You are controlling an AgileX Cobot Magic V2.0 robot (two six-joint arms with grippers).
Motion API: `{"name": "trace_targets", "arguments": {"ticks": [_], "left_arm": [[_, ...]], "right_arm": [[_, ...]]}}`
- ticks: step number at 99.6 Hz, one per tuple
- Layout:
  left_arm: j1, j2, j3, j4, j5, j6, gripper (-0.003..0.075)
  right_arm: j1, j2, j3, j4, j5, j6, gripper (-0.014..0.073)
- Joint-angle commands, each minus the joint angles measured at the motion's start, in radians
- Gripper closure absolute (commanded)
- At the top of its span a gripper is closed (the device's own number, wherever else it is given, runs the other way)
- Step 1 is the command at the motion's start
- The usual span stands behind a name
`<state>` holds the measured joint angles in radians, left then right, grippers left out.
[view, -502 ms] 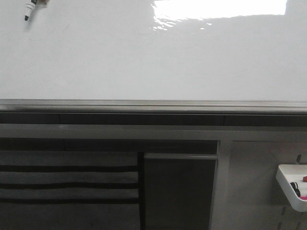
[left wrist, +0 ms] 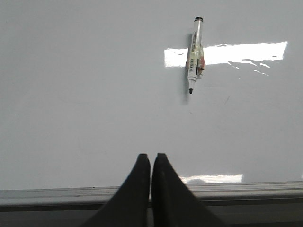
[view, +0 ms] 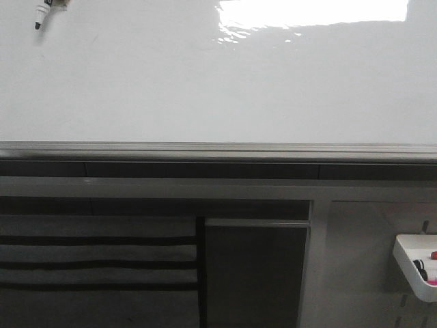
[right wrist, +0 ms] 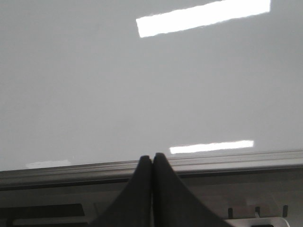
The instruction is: Write number 3 on whiteboard
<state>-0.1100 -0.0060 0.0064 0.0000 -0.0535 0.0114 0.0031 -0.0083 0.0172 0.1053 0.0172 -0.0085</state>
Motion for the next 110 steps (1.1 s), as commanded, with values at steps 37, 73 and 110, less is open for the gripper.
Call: {"name": "trace_targets", "arguments": {"ticks": [37,73,110], "left_arm": [[0.004,-0.03,0.003,0.0,-0.083,-0.011,0.0738],[0.004,-0.03,-0.025,-0.023,-0.101,-0.011,0.0738],[0.004,0.077,-0.436,0.0,0.337,-0.011,0.0738]], "right_arm": [[0.0,-0.02,0.022,-0.02,-0.129,-0.021,0.0668],[0.0,-0.02,0.018,-0.028,-0.18,-0.034,0.0668],[0.0,0.083,-0.357,-0.03,0.315,-0.099,0.0668]]}}
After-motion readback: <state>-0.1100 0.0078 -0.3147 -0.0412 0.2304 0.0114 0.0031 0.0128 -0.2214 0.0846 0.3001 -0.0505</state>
